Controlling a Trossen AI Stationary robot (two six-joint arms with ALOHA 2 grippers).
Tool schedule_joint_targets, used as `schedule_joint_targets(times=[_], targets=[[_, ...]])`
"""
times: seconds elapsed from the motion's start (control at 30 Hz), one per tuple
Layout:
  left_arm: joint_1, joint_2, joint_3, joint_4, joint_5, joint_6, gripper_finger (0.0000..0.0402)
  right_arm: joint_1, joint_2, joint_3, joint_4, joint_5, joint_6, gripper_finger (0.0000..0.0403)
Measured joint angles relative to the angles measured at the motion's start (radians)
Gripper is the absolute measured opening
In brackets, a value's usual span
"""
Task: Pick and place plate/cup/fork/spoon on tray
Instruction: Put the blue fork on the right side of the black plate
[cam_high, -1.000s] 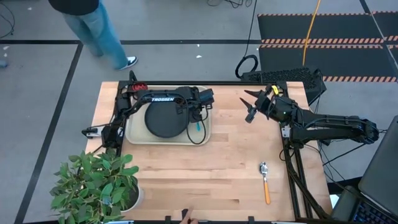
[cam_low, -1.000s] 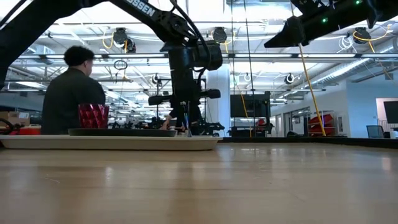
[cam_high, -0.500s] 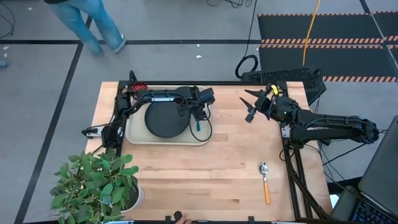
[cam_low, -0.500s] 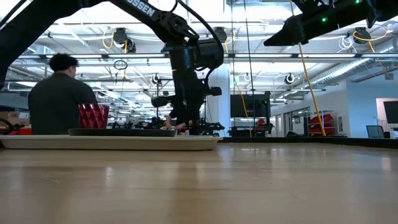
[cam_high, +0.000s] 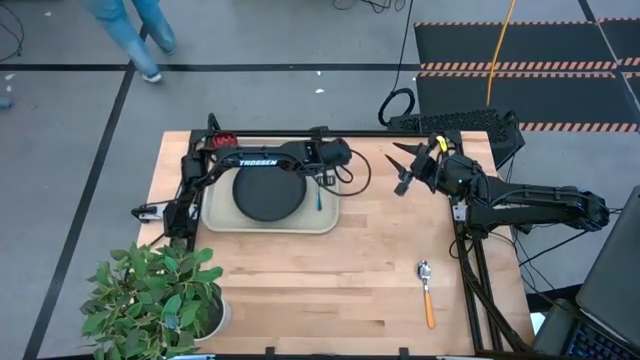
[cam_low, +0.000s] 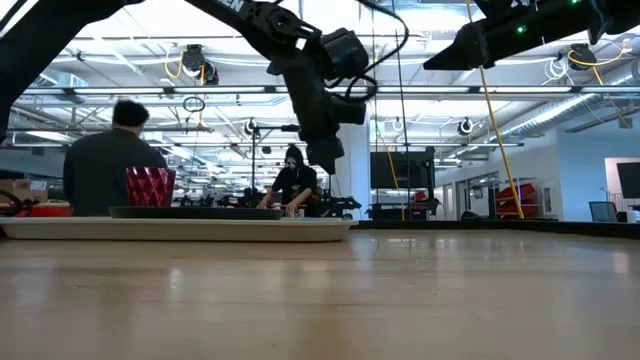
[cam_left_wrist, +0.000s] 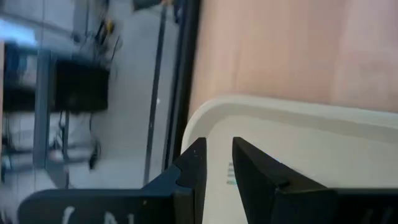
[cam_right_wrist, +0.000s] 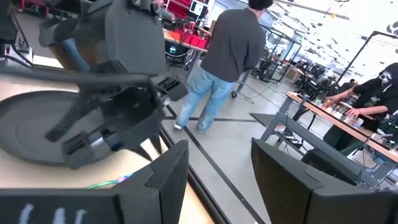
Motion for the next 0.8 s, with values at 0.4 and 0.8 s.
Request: schedule_joint_targets(times=[0.4, 0.8], targets=[[0.042, -0.007, 0.0, -0.007, -0.002, -0.123, 0.0081, -0.042, 0.001, 0.0, -0.004, -0.001, 0.004, 0.0171], [0.007, -0.023, -0.001, 0.038, 0.495, -0.118, 0.0081, -0.115, 0.008, 0.0, -0.03, -0.072, 0.035, 0.0171]])
